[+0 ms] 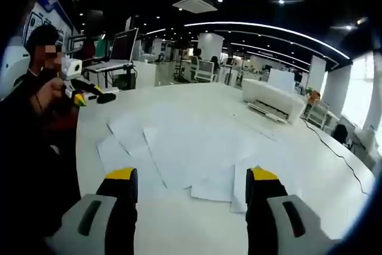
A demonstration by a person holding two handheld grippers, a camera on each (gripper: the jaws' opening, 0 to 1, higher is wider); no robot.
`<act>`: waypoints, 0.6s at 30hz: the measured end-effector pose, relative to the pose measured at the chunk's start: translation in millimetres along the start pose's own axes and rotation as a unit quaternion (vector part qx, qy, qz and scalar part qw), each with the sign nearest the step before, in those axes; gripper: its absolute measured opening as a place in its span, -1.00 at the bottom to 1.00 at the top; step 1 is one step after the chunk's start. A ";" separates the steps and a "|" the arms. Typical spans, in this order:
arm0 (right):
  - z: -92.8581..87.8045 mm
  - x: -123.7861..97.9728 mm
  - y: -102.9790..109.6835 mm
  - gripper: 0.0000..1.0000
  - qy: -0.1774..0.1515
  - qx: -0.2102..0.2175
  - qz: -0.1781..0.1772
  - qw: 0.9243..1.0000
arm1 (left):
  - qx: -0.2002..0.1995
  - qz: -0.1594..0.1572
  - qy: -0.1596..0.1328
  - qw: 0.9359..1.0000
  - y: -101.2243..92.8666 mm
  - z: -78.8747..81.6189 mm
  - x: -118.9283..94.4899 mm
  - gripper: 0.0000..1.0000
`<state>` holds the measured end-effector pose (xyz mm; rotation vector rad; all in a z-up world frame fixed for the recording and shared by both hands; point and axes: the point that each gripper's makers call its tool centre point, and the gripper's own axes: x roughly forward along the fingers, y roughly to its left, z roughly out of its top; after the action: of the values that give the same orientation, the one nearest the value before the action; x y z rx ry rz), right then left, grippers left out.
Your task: Organize the stack of printing papers by aligning and flattening the scattered papers on the table
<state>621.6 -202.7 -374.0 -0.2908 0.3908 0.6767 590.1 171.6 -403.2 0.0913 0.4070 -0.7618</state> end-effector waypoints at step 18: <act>4.2 -2.0 -1.7 0.32 -0.012 0.001 -0.001 1.000 | -0.001 -0.002 -0.002 1.000 0.1 -1.9 -0.9 0.30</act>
<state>622.4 -203.4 -369.1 -0.2810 0.3688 0.6768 588.9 172.7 -404.6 0.0872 0.4051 -0.7645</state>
